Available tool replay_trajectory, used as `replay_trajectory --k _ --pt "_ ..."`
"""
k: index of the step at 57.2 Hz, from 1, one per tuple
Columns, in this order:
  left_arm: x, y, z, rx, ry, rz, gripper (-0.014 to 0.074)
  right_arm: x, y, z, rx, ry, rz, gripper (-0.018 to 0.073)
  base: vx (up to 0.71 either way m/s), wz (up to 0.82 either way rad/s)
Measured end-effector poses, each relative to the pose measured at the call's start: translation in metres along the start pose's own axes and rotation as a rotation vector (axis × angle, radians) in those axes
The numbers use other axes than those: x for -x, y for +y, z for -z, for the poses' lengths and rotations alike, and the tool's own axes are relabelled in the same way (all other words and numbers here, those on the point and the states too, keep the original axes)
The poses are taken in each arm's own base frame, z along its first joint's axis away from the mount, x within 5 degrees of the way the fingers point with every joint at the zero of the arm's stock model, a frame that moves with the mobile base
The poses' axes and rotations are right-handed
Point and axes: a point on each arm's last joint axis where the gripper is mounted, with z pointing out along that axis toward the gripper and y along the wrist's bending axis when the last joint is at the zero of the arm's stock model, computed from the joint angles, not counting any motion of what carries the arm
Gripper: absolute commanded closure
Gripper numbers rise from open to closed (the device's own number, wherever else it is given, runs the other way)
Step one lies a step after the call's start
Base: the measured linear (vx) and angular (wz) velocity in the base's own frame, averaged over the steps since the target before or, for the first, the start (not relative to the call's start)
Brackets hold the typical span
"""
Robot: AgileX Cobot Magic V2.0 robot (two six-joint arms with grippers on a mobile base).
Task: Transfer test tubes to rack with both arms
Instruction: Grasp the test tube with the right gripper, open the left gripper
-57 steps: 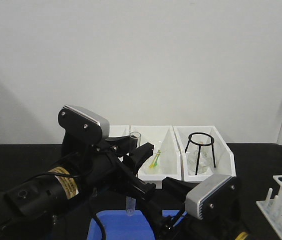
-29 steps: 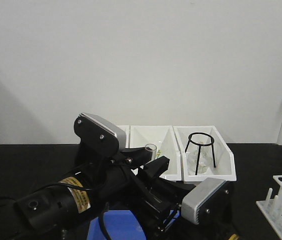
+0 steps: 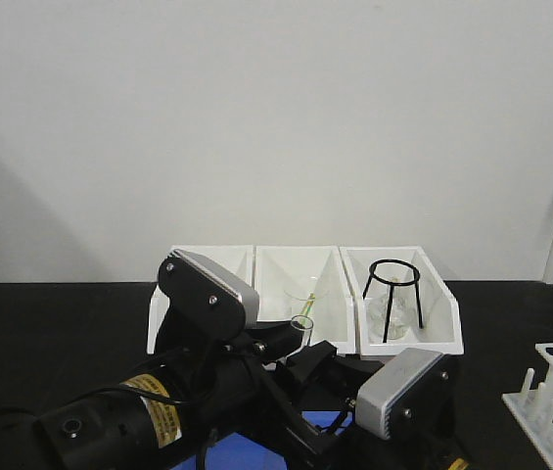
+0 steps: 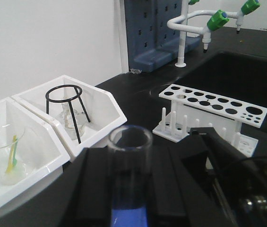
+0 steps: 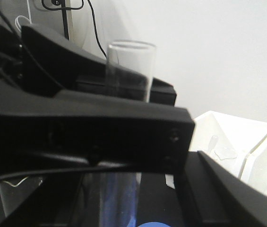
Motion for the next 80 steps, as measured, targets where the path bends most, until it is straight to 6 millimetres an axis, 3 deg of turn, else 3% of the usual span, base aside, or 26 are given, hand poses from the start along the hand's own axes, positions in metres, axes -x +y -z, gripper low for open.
replay_trajectory --k 51,58,70,80 --pt "0.0021 -0.0003 0.0 -0.003 -0.023 0.002 0.0615 -0.0002 0.0014 -0.0001 0.007 0.002 0.002 0.0563 0.0 0.0" --pt "0.0019 -0.0003 0.0 -0.003 -0.021 0.002 0.0603 -0.0004 0.0014 -0.0001 0.007 0.004 0.002 0.0572 0.0 0.0" --pt "0.0013 -0.0002 0.0 -0.002 -0.015 0.002 0.0503 -0.0009 0.0015 -0.0001 0.008 0.009 0.004 0.0569 0.0 0.0" --pt "0.0013 -0.0002 0.0 -0.002 -0.014 0.002 0.032 -0.0012 0.0014 -0.0001 0.007 0.013 0.004 0.0568 0.0 0.0"
